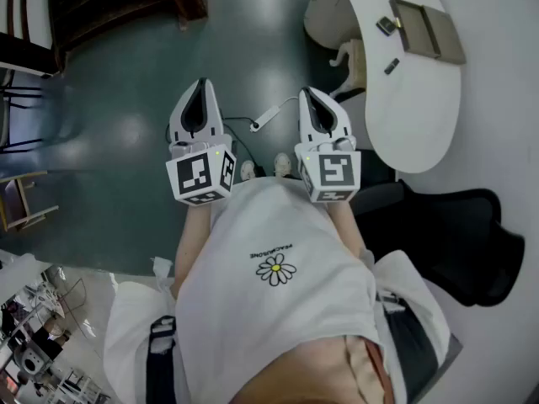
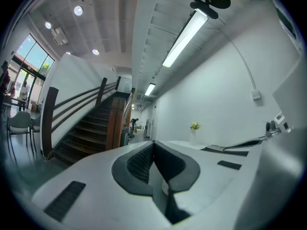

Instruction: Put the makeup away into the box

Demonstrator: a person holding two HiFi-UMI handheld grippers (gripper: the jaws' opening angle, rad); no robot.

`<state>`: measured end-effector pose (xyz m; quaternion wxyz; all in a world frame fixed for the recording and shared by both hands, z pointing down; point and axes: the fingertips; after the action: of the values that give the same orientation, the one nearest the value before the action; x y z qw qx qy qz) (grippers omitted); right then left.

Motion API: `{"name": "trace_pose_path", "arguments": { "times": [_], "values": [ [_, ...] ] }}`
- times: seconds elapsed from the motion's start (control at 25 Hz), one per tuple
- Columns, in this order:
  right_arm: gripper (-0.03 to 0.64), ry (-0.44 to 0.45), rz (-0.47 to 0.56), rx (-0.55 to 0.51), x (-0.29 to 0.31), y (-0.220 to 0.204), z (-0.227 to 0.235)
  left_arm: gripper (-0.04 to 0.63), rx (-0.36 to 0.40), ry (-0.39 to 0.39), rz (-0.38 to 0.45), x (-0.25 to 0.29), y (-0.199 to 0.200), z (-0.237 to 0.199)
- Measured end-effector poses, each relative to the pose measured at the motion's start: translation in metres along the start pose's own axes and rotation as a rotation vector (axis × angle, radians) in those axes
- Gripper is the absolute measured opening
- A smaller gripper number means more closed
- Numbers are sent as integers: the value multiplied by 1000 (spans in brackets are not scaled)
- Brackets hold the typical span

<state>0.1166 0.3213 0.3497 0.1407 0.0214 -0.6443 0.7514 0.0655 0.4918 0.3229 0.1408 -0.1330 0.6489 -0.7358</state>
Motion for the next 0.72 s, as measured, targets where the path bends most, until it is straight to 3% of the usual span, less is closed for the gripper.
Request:
{"name": "trace_pose_path", "arguments": {
  "times": [0.36, 0.72],
  "values": [
    [29, -7, -5, 43, 1, -6, 4, 21, 28, -23, 7, -1, -1, 4],
    [31, -46, -28, 109, -1, -19, -14, 21, 19, -27, -38, -11, -21, -26]
  ]
}}
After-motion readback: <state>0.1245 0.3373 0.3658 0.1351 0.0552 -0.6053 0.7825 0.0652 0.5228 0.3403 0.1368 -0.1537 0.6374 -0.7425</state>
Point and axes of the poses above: the fingertips, and each gripper's own axes: x forward along the fingers, z to its right, y out of its top, and after that the axes turned 14 degrees about x, right-handed
